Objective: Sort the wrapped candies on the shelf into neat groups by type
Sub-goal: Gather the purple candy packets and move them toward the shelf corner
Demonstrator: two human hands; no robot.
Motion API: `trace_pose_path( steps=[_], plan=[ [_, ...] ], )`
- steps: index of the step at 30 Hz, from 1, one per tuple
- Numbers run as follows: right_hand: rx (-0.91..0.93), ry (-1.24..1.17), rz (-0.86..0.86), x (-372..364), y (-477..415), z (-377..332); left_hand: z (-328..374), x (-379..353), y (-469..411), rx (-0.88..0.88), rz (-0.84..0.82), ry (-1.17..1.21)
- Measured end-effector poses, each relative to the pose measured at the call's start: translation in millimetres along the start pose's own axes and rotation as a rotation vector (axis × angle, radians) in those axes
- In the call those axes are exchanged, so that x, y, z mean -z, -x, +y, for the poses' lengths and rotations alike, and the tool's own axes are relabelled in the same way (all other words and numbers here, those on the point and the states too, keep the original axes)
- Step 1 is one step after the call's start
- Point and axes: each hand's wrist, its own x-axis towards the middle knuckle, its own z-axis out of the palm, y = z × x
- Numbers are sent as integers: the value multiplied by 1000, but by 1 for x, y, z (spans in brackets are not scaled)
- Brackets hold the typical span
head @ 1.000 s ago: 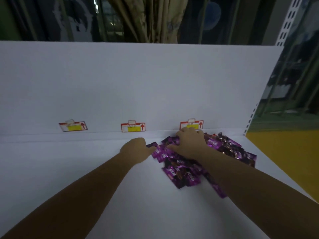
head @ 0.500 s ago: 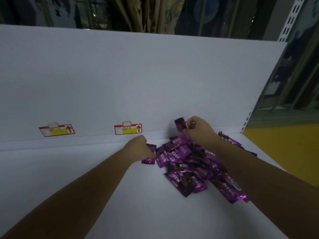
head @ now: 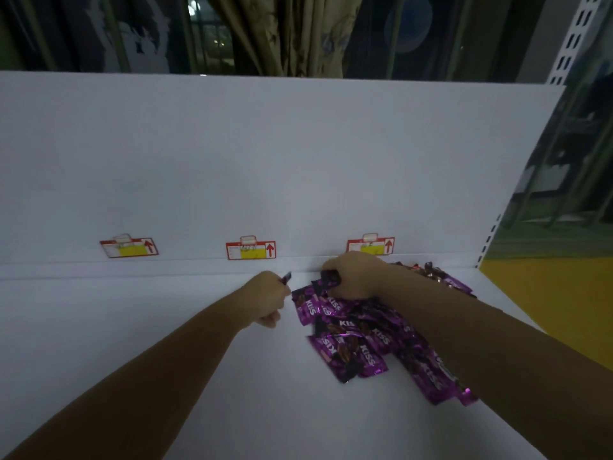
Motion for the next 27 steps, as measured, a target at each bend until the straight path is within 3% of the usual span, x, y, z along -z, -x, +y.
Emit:
trace_pose_path(
  steps=[3, 6, 11, 14, 21, 27],
  plan=[
    [12, 25, 2, -3, -4, 1, 0, -11, -1, -21, -11, -111],
    [-27, -11, 178, 0, -2, 9, 1, -19, -5, -127, 36, -206],
    [-44, -339, 357, 18, 18, 27, 8, -25, -8, -206, 44, -386],
    [-119, -478, 370, 25, 35, 39, 11, -24, -10, -189, -37, -302],
    [-162, -484, 226, 24, 67, 55, 8, -19, -8, -312, 2, -141],
    [-203, -466, 215, 9, 83, 45, 22, -30, 6, -526, -94, -272]
  ],
)
